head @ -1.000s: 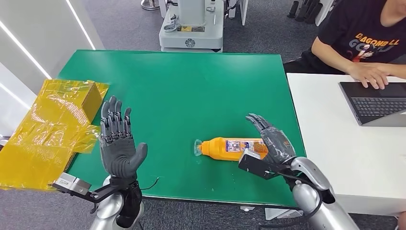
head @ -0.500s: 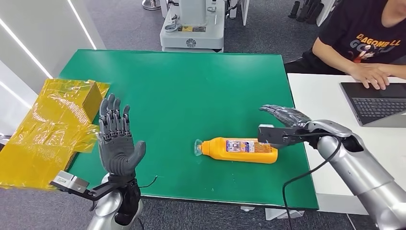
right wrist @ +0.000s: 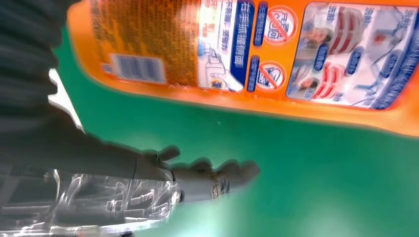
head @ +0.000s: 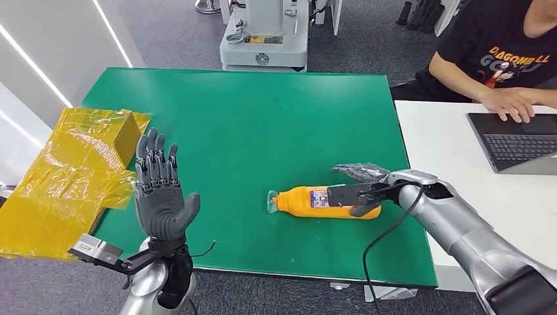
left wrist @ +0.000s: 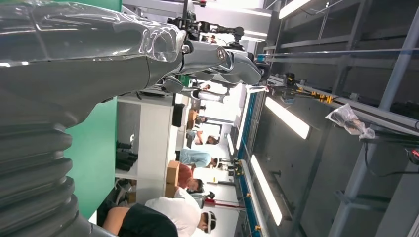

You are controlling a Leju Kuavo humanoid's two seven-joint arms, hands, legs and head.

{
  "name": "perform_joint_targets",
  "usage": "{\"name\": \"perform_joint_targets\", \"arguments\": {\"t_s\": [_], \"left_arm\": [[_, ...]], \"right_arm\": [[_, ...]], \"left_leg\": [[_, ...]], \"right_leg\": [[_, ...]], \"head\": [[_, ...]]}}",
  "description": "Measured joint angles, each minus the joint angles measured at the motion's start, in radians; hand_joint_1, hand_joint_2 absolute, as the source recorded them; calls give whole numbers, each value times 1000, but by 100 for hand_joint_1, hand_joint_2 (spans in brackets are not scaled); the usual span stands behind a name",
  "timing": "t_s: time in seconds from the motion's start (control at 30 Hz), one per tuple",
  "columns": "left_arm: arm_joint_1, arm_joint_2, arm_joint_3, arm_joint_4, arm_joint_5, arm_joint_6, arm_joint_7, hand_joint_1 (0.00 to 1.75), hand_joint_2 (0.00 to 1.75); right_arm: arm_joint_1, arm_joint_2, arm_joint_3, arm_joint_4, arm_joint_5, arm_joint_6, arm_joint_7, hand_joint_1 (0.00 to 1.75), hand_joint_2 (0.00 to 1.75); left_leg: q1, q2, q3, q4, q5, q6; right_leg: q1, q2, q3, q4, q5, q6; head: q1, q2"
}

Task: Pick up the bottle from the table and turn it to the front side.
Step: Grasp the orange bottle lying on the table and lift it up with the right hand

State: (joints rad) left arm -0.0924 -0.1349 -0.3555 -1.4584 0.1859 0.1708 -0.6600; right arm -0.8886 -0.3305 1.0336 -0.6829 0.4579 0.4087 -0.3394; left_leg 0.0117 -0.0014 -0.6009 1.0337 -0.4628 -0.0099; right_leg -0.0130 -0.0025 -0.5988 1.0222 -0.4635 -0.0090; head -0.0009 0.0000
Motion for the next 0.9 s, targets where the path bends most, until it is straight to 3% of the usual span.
{"name": "perform_joint_targets", "arguments": {"t_s": [0.2, 0.53, 0.57, 0.67, 0.7, 0.73, 0.9], "left_arm": [[-3, 0, 0, 1, 0, 0, 0, 0, 175], [-15, -1, 0, 9, 3, -1, 0, 0, 175], [-15, -1, 0, 9, 3, -1, 0, 0, 175], [-15, -1, 0, 10, 4, -1, 0, 0, 175], [-16, -1, 0, 10, 4, -1, 0, 0, 175], [-16, -1, 0, 11, 5, -1, 0, 0, 175], [-17, -1, 0, 16, 11, -1, 0, 0, 175]], "right_arm": [[27, 32, 30, 66, -9, -36, -9, 0, 175], [44, 36, 44, 88, -3, -55, 2, 0, 175], [44, 36, 44, 88, -2, -56, 3, 19, 175], [45, 36, 46, 90, 3, -67, 7, 142, 175], [46, 36, 46, 90, 6, -75, 7, 167, 175], [47, 36, 46, 90, 10, -86, 7, 175, 175], [56, 36, 45, 90, 31, -137, -4, 175, 175]], "left_leg": [[0, 0, 0, 0, 0, 0], [0, 1, 1, 0, 0, 0], [0, 1, 1, 0, 0, 0], [0, 1, 2, 1, 0, 0], [0, 1, 2, 1, 0, 0], [0, 1, 2, 1, 0, 0], [0, 2, 2, 1, 0, 0]], "right_leg": [[0, 0, 0, 0, 0, 0], [0, 1, 0, 0, 0, 0], [0, 1, 0, 0, 0, 0], [0, 1, 1, 0, 0, 0], [0, 1, 1, 0, 0, 0], [0, 1, 1, 0, 0, 0], [0, 2, 2, 0, 1, 1]], "head": [[0, 0], [0, 0], [0, 0], [0, 0], [0, 0], [0, 0], [0, 0]]}}
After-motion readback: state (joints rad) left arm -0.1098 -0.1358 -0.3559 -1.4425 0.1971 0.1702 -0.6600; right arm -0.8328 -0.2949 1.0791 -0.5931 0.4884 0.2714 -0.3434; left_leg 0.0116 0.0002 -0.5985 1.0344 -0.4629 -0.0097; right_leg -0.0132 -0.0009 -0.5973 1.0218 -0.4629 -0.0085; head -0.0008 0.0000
